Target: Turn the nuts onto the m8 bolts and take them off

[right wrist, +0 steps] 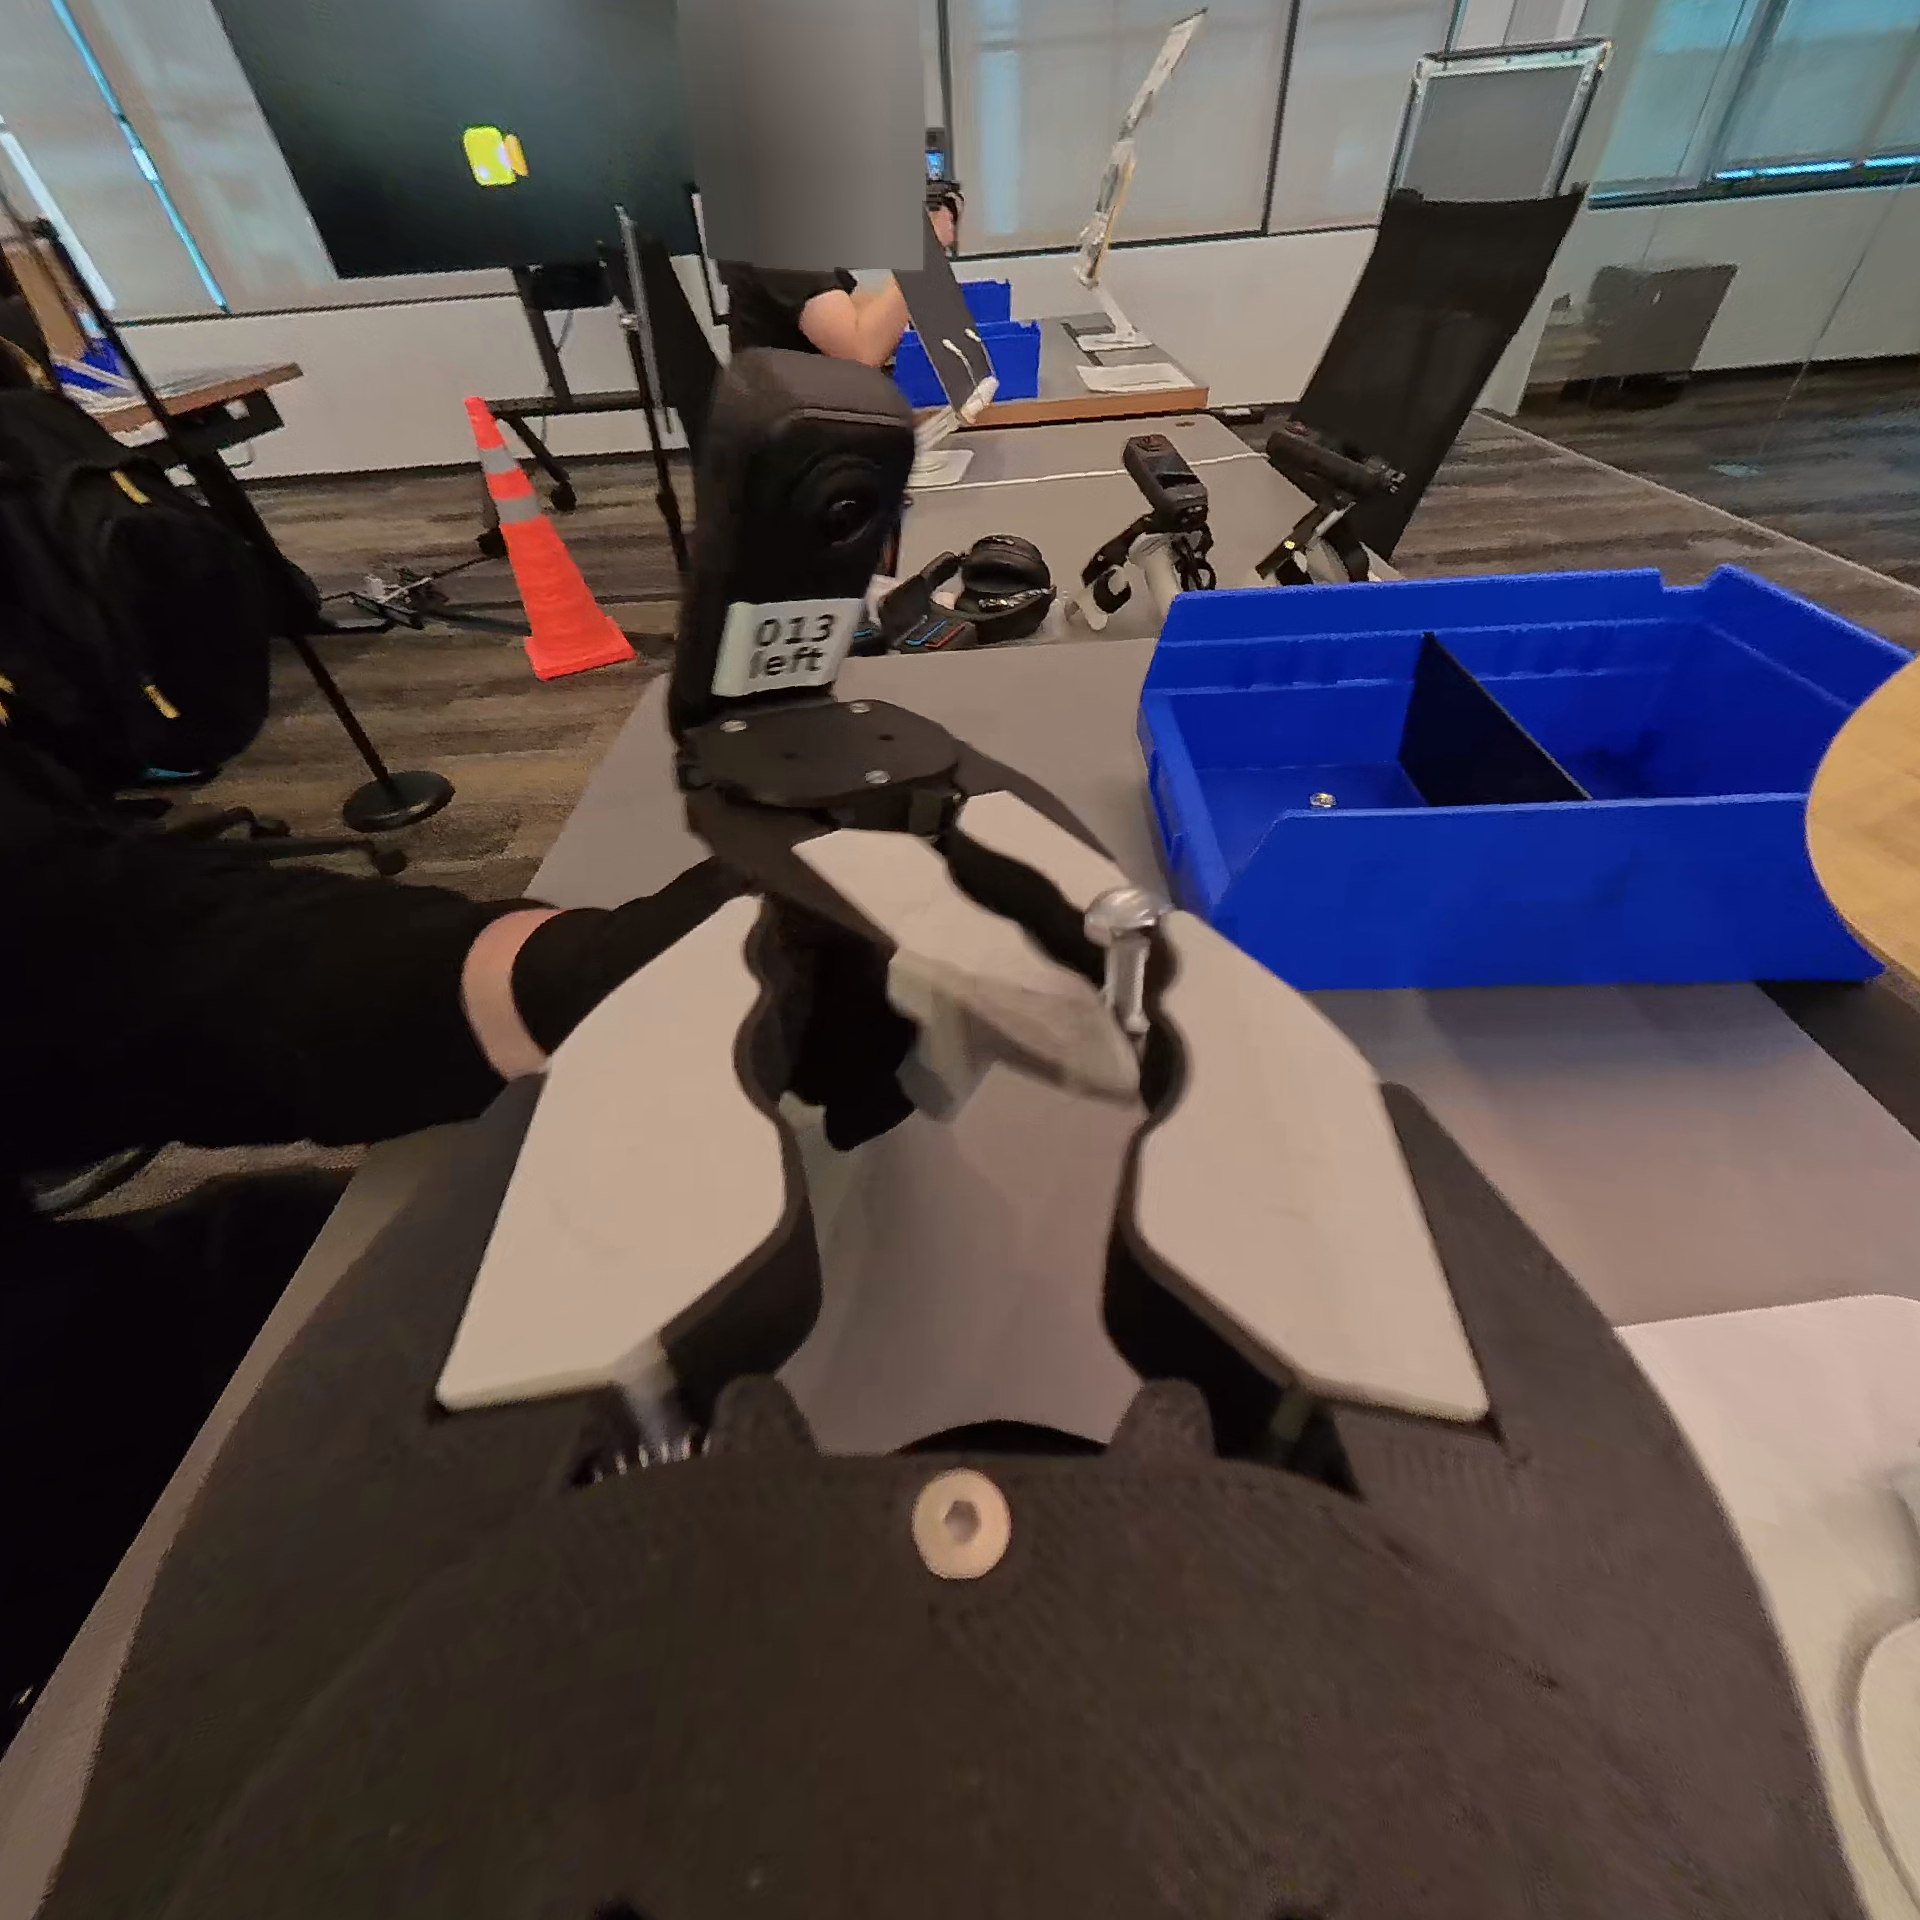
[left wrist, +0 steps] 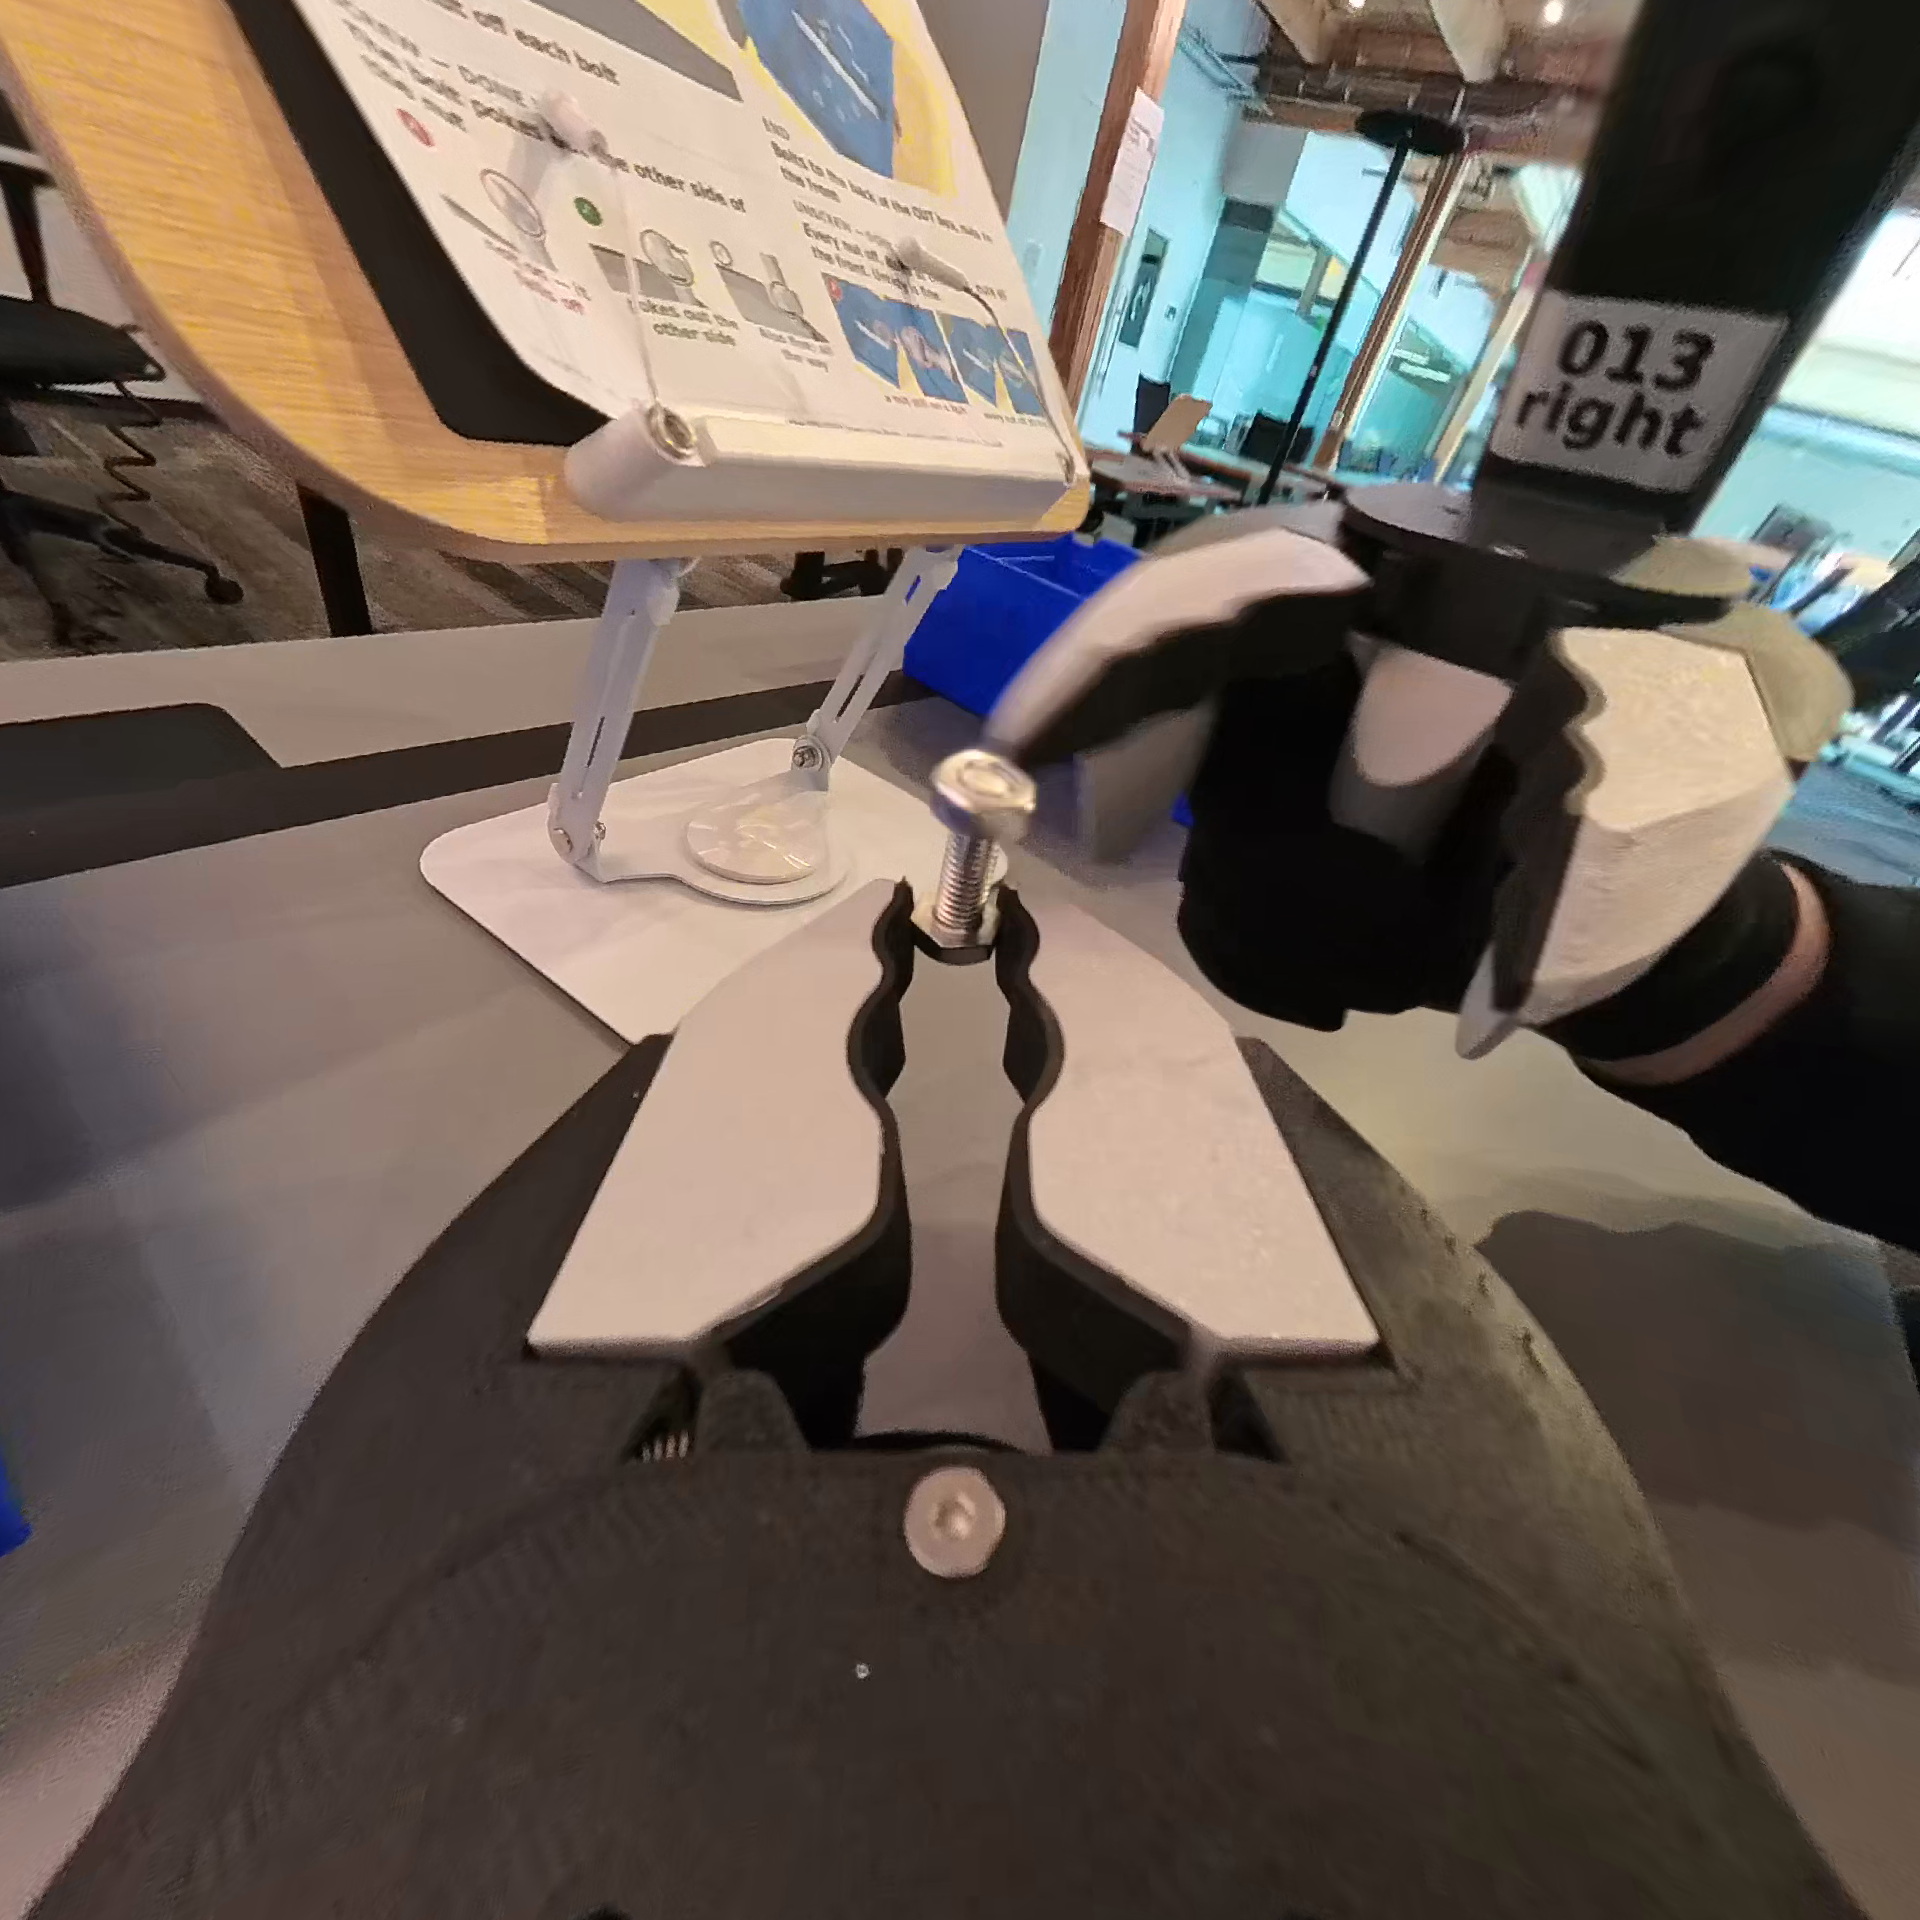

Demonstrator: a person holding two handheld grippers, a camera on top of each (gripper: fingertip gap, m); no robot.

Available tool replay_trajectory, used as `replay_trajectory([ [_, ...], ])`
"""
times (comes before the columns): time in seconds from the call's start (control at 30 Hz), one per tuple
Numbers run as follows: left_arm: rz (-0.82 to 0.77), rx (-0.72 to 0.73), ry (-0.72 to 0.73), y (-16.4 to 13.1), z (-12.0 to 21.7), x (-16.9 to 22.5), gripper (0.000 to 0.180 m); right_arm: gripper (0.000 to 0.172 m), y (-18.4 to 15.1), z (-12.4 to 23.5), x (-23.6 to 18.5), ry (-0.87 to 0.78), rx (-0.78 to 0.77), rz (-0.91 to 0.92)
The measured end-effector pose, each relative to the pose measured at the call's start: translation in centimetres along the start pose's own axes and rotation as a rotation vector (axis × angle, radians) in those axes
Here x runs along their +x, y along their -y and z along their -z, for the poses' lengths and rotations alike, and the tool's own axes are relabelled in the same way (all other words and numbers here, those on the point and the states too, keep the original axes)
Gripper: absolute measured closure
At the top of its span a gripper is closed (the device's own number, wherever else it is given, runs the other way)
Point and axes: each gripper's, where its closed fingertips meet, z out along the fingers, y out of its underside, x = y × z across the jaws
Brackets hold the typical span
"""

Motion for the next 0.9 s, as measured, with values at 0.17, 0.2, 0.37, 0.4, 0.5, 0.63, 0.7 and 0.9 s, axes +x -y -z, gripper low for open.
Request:
replay_trajectory([
  [0.17, 0.022, 0.005, -0.01, 0.1, 0.2, -0.4, 0.165, 0.127, -0.2, 1.8, -0.6, 0.016, 0.003, 0.017],
  [0.2, 0.021, 0.001, -0.024, 0.0, 0.0, -0.1, 0.165, 0.113, 0.3, 1.8, 0.1, -0.003, 0.035, -0.001],
  [0.37, 0.005, -0.017, -0.072, -0.3, -0.7, 1.3, 0.165, 0.084, 0.6, -0.3, 1.2, 0.008, 0.049, 0.0],
  [0.4, 0.007, -0.018, -0.072, -0.3, -0.8, 1.3, 0.165, 0.085, 0.4, -0.7, 1.0, 0.022, 0.039, 0.001],
  [0.5, 0.033, -0.018, -0.049, -0.4, -0.7, 0.7, 0.165, 0.088, -0.2, -0.9, 0.0, 0.056, 0.016, 0.015],
  [0.63, 0.076, 0.002, -0.057, -0.1, -0.6, 0.3, 0.165, 0.138, -0.1, 1.5, -2.4, 0.158, 0.028, 0.021],
  [0.7, 0.06, -0.006, -0.039, -0.1, -0.6, -0.2, 0.165, 0.132, -0.6, 2.3, -1.6, 0.102, 0.003, 0.006],
  [0.9, 0.013, -0.038, -0.118, -0.5, -1.2, 1.8, 0.165, 0.098, -0.2, 1.7, 0.8, 0.004, 0.039, -0.003],
])
